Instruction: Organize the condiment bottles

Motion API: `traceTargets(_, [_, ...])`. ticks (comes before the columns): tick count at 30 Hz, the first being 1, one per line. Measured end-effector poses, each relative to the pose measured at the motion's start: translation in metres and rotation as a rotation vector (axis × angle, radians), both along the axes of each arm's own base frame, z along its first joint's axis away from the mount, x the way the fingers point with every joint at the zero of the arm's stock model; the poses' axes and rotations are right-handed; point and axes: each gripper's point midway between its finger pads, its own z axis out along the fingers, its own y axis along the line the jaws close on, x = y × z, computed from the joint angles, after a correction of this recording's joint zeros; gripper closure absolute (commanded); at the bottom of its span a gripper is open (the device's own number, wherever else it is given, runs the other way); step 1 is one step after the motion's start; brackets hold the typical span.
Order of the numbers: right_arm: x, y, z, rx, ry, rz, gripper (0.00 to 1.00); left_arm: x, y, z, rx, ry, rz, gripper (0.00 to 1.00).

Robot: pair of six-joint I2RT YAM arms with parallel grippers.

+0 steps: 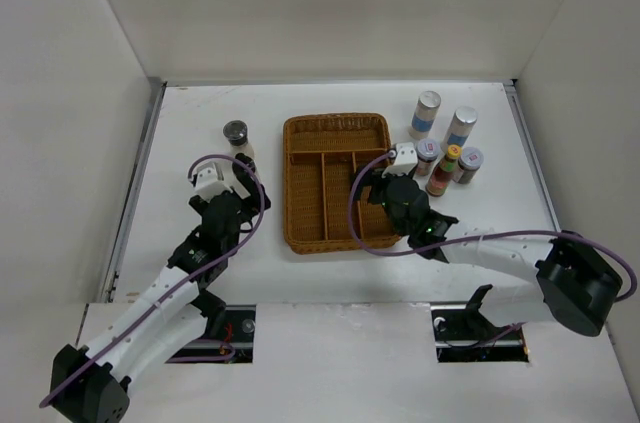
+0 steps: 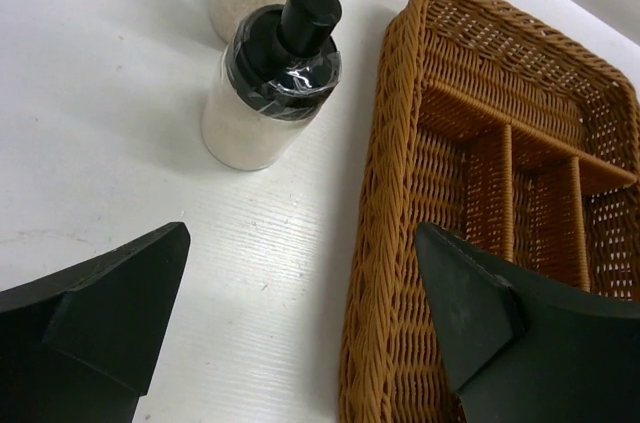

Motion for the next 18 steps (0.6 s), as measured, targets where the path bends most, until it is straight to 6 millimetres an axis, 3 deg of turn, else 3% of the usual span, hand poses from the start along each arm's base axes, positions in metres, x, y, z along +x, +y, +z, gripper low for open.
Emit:
traceTargets(8, [0.001, -0.003, 0.0, 0.002, -0.004, -0.022, 0.0, 0.001, 0.004, 0.0, 0.032, 0.009, 0.006, 0.0])
traceTargets(13, [0.002, -0.003, -0.002, -0.004, 0.0, -0.028, 0.0, 0.012, 0.013, 0.016, 0.097, -0.019, 0.054, 0.0])
traceTargets(14, [0.002, -0.003, -0.001, -0.001, -0.003, -0.028, 0.11, 0.015, 0.017, 0.021, 0.114, -0.03, 0.071, 0.0])
traceTargets(16, [0.002, 0.0, 0.002, 0.009, -0.012, -0.013, 0.66, 0.024, 0.02, 0.029, 0.141, -0.044, 0.1, 0.01])
traceTargets(17, [0.002, 0.003, 0.004, 0.019, -0.019, -0.003, 0.82, 0.028, 0.021, 0.03, 0.152, -0.046, 0.108, 0.1])
traceTargets(18, [0.002, 0.005, 0.007, 0.031, -0.025, 0.005, 0.86, 0.033, 0.02, 0.031, 0.163, -0.043, 0.113, 0.22])
